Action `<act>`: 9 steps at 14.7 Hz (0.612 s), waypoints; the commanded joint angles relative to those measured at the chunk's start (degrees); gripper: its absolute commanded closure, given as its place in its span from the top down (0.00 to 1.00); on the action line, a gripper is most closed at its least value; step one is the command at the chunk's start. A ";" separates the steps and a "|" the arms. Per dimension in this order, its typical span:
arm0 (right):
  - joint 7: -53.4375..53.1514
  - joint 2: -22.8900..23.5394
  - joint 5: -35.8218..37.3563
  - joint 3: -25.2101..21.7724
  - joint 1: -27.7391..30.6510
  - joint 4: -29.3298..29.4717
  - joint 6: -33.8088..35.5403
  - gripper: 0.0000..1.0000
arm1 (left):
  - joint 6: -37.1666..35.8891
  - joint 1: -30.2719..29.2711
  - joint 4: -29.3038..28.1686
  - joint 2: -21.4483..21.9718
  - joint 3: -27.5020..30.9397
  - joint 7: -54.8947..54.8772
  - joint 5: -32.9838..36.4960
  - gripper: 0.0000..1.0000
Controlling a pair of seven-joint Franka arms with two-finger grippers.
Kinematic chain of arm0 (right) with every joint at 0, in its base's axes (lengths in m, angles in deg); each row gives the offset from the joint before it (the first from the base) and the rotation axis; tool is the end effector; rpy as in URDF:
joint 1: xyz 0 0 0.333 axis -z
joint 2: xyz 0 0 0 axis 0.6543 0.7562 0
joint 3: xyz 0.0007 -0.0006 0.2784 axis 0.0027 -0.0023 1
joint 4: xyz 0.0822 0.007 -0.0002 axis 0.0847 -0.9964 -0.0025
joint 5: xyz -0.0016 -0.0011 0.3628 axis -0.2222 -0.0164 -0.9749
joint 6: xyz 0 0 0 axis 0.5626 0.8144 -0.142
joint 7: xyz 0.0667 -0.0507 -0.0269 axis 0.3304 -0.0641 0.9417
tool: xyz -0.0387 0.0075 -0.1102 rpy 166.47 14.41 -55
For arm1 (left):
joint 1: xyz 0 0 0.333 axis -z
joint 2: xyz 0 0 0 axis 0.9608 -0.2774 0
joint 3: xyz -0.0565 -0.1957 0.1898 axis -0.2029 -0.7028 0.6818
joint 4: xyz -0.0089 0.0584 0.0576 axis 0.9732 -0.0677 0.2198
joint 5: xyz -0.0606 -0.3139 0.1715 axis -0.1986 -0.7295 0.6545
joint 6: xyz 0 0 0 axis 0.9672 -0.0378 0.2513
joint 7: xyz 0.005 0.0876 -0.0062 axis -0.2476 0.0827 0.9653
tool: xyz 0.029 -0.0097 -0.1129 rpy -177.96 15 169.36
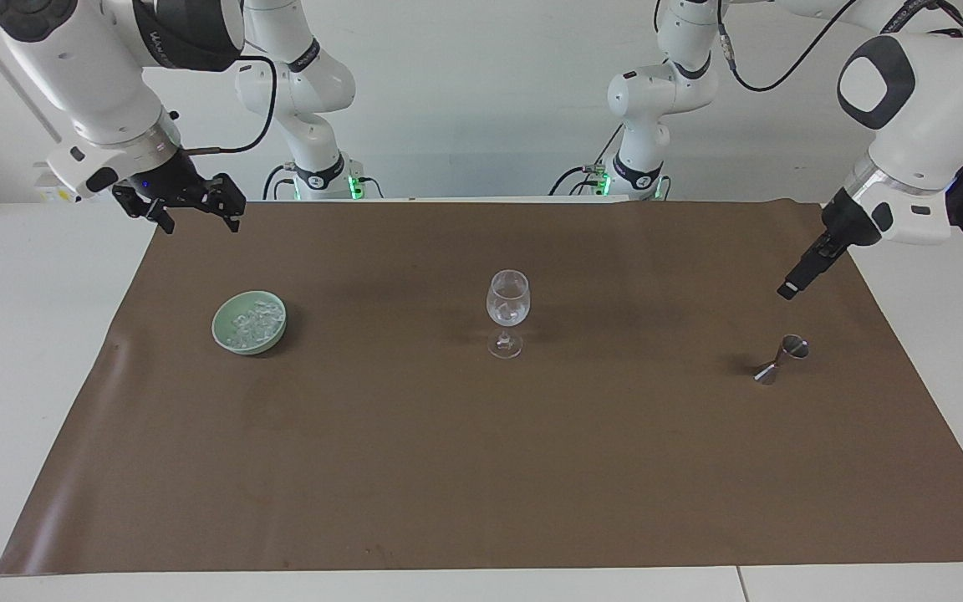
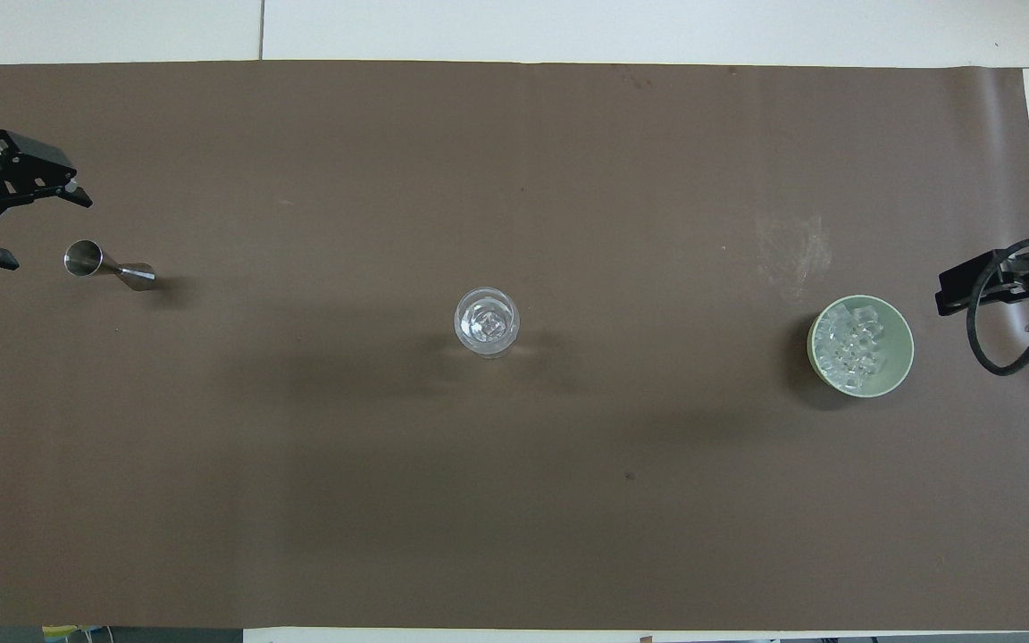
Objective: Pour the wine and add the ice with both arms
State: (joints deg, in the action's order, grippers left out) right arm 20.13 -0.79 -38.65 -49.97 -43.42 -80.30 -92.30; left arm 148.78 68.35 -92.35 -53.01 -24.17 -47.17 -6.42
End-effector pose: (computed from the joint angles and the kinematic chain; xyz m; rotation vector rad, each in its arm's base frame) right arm 0.5063 -0.0186 0.5513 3.1122 0.0284 -0.2220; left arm 0.5608 -0.0155 0.5309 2.9259 0.8959 -0.0113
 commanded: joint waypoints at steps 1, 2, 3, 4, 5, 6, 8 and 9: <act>2.05 -1.35 -0.69 0.38 1.32 -2.33 -1.09 1.00 | 1.54 2.03 -1.62 1.43 2.89 -2.59 1.09 1.00; 2.40 -1.17 -0.69 0.46 1.49 -2.07 -1.09 1.00 | 2.16 3.42 -1.53 1.25 3.42 -6.61 1.18 1.00; 2.67 -0.30 -0.78 0.46 1.41 -1.81 -1.35 1.00 | 2.78 4.04 -1.61 1.16 3.95 -13.18 1.36 1.00; 2.58 -0.38 -0.78 0.46 1.32 -1.89 -1.36 1.00 | 2.26 4.83 -1.44 1.25 5.09 -20.47 1.36 1.00; 2.67 -0.47 -0.61 0.46 1.06 -1.89 -1.36 1.00 | 1.74 6.23 -1.44 1.69 7.62 -25.58 1.36 1.00; 2.67 -0.55 -0.60 0.46 1.06 -1.80 -1.44 1.00 | 1.12 7.47 -1.35 2.30 9.82 -28.86 1.36 1.00; 2.67 -0.99 -0.69 0.46 1.14 -1.98 -1.36 1.00 | -1.25 7.57 -0.48 2.83 10.11 -32.31 1.45 1.00; 2.93 -0.99 -0.69 0.46 1.67 -1.98 -1.53 1.00 | -3.00 7.57 0.40 2.75 9.85 -32.40 1.62 1.00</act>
State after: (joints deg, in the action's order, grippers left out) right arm 21.23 -0.69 -38.68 -49.98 -43.14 -81.03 -92.48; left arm 148.75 74.18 -92.35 -51.72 -15.52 -77.19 -6.20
